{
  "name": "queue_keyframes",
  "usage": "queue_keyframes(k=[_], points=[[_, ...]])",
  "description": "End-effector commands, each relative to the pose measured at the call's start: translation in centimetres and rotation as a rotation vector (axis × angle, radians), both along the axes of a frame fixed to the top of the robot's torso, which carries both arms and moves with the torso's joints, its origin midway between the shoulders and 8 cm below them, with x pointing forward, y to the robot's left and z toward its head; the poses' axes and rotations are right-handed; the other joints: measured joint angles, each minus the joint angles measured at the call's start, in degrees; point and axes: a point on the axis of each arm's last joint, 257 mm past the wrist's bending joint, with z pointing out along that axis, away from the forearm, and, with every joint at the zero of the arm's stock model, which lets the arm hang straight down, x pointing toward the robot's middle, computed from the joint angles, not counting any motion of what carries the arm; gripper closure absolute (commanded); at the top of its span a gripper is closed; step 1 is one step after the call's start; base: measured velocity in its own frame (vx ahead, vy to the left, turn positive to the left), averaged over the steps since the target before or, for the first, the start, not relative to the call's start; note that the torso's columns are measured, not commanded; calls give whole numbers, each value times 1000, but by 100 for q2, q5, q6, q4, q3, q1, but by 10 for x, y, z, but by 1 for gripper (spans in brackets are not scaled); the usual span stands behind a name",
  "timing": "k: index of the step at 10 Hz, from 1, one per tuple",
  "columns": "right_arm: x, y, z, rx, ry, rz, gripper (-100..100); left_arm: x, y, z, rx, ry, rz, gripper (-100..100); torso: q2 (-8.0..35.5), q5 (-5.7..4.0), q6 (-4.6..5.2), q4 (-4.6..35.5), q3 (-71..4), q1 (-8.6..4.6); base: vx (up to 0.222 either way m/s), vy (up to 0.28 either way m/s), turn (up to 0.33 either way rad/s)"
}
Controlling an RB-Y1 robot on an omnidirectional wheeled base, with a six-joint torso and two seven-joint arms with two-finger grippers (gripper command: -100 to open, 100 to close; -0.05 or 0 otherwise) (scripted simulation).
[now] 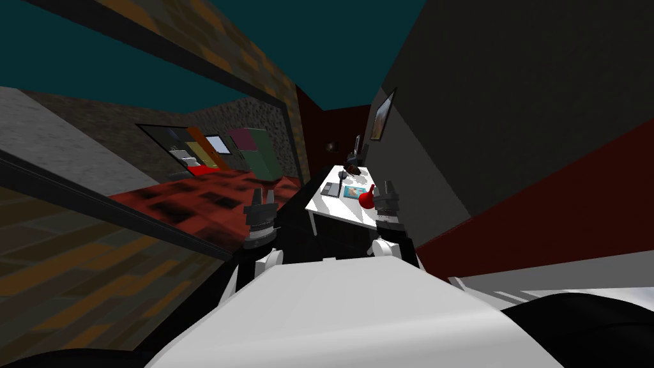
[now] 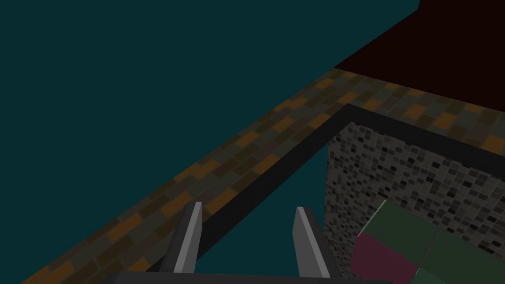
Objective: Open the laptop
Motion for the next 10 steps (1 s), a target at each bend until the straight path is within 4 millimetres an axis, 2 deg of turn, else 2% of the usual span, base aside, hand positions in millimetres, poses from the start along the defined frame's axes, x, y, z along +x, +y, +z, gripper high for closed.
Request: queue_keyframes(k=[1, 2, 4, 7, 10], points=[[0, 0, 0, 0, 0, 0, 0, 0, 0, 0, 0, 0, 0, 0, 423, 0, 0, 423, -846, 0, 0, 0, 0], [1, 1, -3, -42, 14, 2, -100, 0, 0, 0, 0, 0, 0, 0, 846, 0, 0, 846, -1692, 0, 10, 7, 36], [3, 2, -9, -119, 41, -5, -100, 0, 0, 0, 0, 1, 0, 0, 1091, 1, 0, 1090, -2200, 3, 12, 18, 64], [6, -4, -22, -260, 93, -47, -100, 0, 0, 0, 0, 1, 0, 0, 1109, 1, 0, 1113, -2232, 3, 28, 32, 97], [10, -19, -38, -419, 158, -123, -100, 0, 0, 0, 0, 1, 0, 0, 1111, 1, 0, 1113, -2231, 2, 45, 42, 145]])
